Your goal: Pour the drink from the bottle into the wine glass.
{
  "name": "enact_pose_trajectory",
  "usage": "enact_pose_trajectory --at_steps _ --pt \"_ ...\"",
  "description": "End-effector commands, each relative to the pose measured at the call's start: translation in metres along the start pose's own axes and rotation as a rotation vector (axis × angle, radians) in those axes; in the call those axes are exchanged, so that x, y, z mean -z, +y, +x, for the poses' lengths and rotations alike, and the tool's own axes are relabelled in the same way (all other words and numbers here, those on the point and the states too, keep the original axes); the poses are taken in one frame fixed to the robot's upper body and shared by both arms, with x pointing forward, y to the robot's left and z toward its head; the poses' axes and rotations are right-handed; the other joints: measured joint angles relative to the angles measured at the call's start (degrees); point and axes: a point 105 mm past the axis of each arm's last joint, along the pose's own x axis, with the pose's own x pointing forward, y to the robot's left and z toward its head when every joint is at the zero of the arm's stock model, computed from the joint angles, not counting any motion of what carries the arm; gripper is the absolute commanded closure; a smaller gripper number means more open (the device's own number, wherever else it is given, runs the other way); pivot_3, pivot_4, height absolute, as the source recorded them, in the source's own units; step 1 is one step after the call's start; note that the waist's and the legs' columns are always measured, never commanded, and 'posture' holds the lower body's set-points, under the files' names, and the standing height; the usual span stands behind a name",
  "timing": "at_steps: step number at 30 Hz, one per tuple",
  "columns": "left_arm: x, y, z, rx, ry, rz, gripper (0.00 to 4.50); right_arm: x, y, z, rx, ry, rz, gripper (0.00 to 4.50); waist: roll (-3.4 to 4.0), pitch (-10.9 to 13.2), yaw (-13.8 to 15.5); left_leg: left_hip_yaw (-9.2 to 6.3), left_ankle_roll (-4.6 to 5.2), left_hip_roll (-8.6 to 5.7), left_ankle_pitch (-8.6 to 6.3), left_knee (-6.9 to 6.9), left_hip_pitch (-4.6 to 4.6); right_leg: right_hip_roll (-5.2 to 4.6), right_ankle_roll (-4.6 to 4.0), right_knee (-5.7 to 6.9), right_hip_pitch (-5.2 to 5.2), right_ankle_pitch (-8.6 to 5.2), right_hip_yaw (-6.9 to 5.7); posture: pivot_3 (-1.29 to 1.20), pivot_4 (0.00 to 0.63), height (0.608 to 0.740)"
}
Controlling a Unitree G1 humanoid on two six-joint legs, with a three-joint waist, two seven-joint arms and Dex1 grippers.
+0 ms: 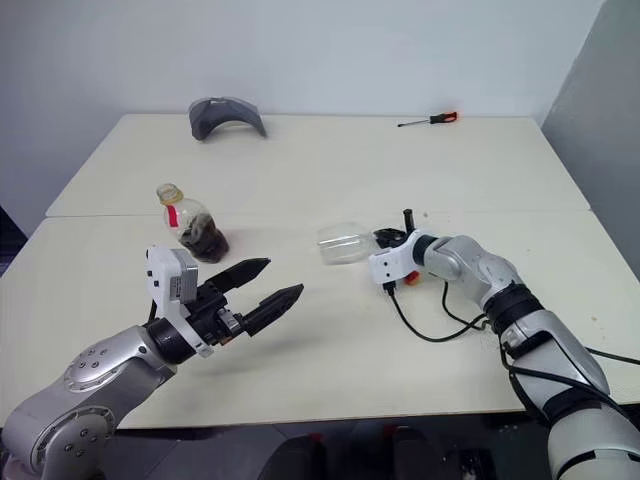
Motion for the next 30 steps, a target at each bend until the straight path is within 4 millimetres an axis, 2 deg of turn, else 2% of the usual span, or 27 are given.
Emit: enact_pose_trajectory --at_steps 1,3,8,14,19,30 --pt "-0.006 -0.002 0.0 0.012 -0.028 0.024 0.0 0.0 0.003 0.0 -0.019 -0.007 0.012 3.51 0.0 0.0 0.0 0.0 0.0 0.0 0.0 0.01 0.0 0.0 0.0 0.0 0.0 0.0 0.0 0.0 0.15 0.74" --pt "-0.006 -0.001 0.0 0.01 -0.028 0.024 0.0 0.002 0.002 -0.001 -0.016 -0.001 0.018 2.96 0.0 0.0 0.0 0.0 0.0 0.0 0.0 0.01 0.0 0.0 0.0 0.0 0.01 0.0 0.0 0.0 0.15 0.74" --pt "-0.006 -0.001 0.001 0.014 -0.028 0.024 0.0 0.012 -0.001 -0.012 -0.003 0.029 0.023 1.19 0.0 0.0 0.1 -0.01 0.0 -0.01 0.0 0.01 -0.01 -0.01 0.0 0.0 0.01 0.0 0.0 0.0 0.15 0.74" --pt "-0.005 -0.002 0.003 0.023 -0.029 0.019 0.0 0.027 -0.003 -0.015 0.005 0.098 0.033 1.19 0.0 0.0 0.1 -0.01 0.0 -0.01 0.0 0.01 0.0 -0.02 0.0 0.01 0.01 0.0 -0.01 0.0 0.15 0.74" --pt "-0.005 0.001 0.005 0.027 -0.028 0.023 0.0 0.031 -0.011 -0.002 0.04 0.144 0.045 1.19 0.0 0.0 -0.1 0.0 0.0 0.0 0.0 0.02 0.02 -0.01 0.0 0.04 0.01 0.0 0.0 0.0 0.15 0.74" --pt "-0.006 0.002 0.005 0.027 -0.033 0.024 0.0 0.02 -0.02 0.029 0.048 0.159 0.051 1.19 0.0 0.0 -0.2 0.03 -0.02 0.0 0.01 0.01 0.01 0.0 -0.01 0.03 0.0 0.0 0.02 0.0 0.15 0.74"
